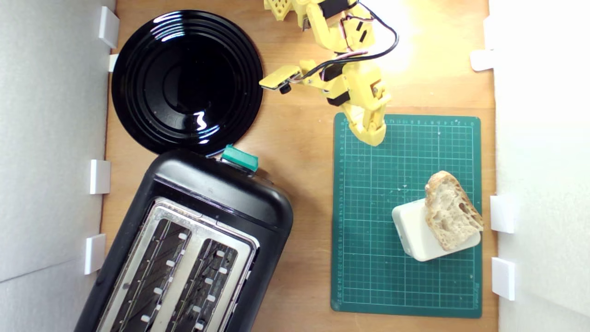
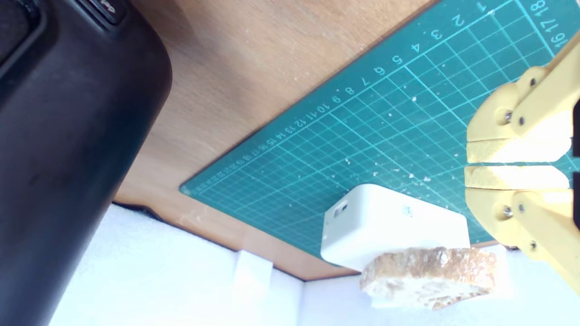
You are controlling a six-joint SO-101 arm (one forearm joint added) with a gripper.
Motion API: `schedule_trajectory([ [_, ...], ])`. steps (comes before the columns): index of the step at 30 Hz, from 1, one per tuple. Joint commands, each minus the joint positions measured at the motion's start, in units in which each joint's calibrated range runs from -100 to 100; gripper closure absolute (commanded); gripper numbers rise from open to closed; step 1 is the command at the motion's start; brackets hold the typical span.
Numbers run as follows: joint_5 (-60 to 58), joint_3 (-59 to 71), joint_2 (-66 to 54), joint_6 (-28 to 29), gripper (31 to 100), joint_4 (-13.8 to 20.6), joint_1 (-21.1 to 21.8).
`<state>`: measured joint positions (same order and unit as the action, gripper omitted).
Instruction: Pick bread and place in toaster
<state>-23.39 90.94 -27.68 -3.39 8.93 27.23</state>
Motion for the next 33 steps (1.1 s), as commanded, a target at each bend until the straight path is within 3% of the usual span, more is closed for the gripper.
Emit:
schedule_trajectory([
  [1,-2.98,-4.56,0.97,-0.09,88.3,-3.67,1.37],
  [2,-2.98,-6.10,2.05,-0.51,88.3,-6.39,2.58],
  [5,-2.98,-8.82,5.46,-1.82,88.3,-10.29,4.84],
  [11,-5.36,-13.82,12.54,-1.71,88.3,-13.55,5.81],
  [19,-17.65,-17.27,24.77,-2.08,88.1,-13.83,9.59],
  [33,-31.30,-17.99,33.58,-2.18,88.2,-13.83,12.90],
])
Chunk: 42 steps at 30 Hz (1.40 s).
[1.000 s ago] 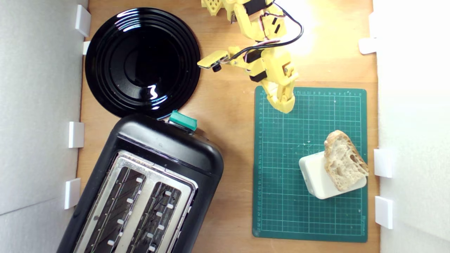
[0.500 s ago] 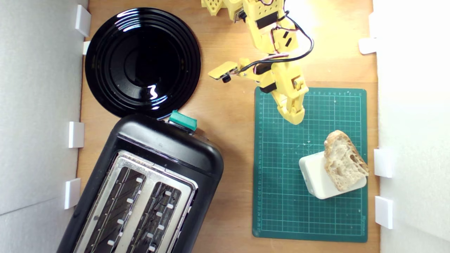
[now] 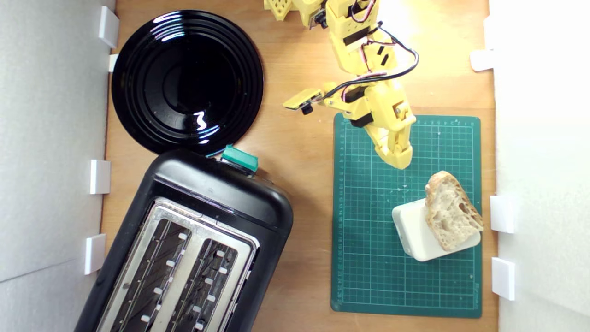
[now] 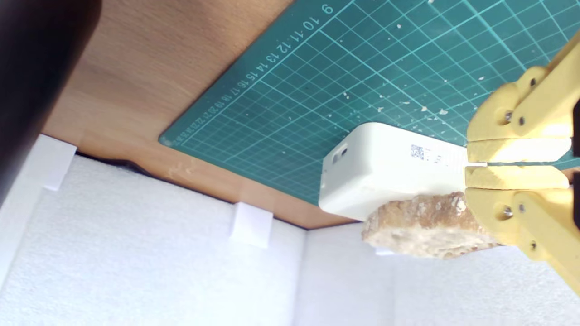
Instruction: Pick bread and place in toaster
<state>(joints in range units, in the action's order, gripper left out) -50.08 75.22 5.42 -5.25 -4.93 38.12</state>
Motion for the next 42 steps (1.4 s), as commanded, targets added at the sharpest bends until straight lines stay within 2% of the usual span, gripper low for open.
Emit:
schedule_trajectory([
  [1,-5.55,-2.27,1.24,-0.37,88.2,0.04,2.33],
  [6,-11.86,-2.27,5.65,-0.42,88.0,0.04,3.78],
  [14,-14.34,-2.46,7.14,-0.42,87.3,0.04,4.10],
  [21,-17.32,-2.55,9.47,-0.42,77.6,0.04,4.10],
  [27,-19.80,-2.55,11.22,-0.42,73.5,0.04,4.18],
  [35,-20.22,-2.55,11.80,-0.42,56.7,0.04,5.31],
  [42,-20.22,-2.46,11.89,-0.42,50.9,0.04,5.31],
])
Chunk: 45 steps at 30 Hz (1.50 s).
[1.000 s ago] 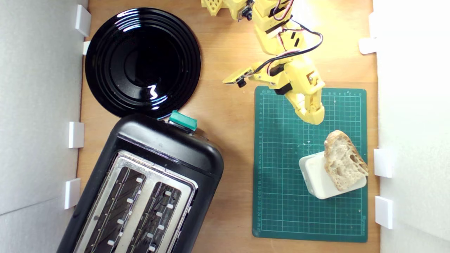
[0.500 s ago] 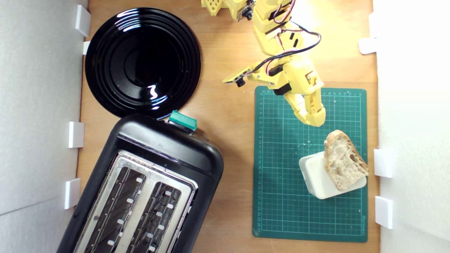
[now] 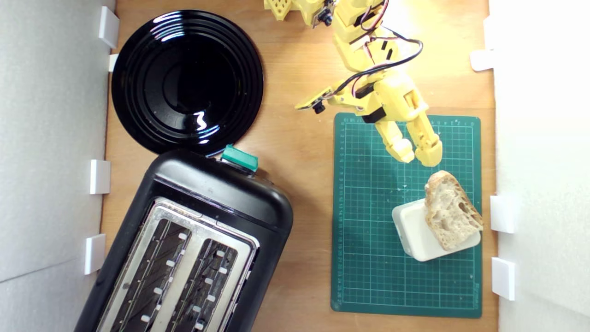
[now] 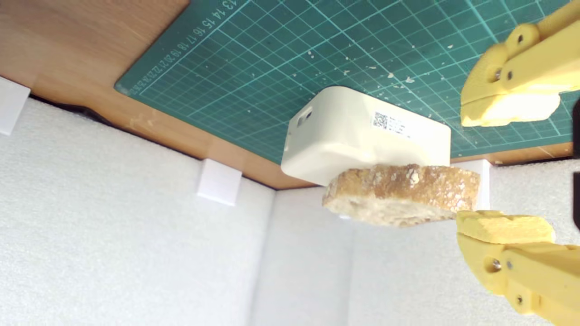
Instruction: Pick bread and place in toaster
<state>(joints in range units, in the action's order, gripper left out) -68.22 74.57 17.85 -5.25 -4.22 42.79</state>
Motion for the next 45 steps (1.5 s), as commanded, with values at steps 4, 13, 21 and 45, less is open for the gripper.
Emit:
schedule_trajectory([
  [4,-2.09,-1.81,-0.55,-0.37,47.3,-0.68,0.64],
  [13,-1.92,-4.08,-0.13,0.05,44.0,-1.49,0.40],
  [21,-2.09,-7.44,3.53,0.10,44.1,-3.21,0.56],
  [45,-1.75,-17.60,9.36,-0.27,44.2,-8.11,3.30],
])
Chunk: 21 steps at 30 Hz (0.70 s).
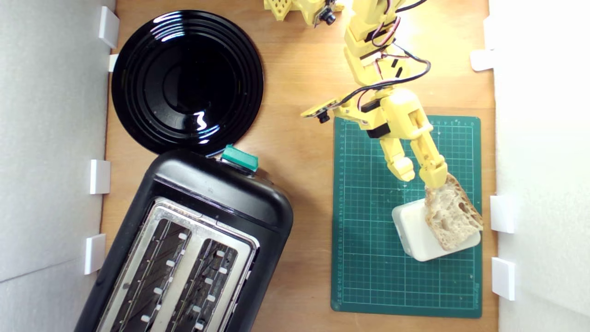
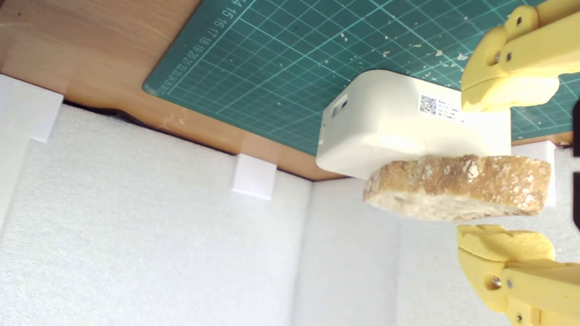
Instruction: Pick bread and place in toaster
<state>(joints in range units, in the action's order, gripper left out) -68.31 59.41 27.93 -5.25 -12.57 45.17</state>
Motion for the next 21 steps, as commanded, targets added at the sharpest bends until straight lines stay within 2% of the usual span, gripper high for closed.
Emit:
schedule_trajectory([
  [1,-1.58,-2.89,-0.72,-0.27,44.2,0.24,0.92],
  [21,-1.15,-11.79,4.60,-0.48,44.3,1.06,1.16],
])
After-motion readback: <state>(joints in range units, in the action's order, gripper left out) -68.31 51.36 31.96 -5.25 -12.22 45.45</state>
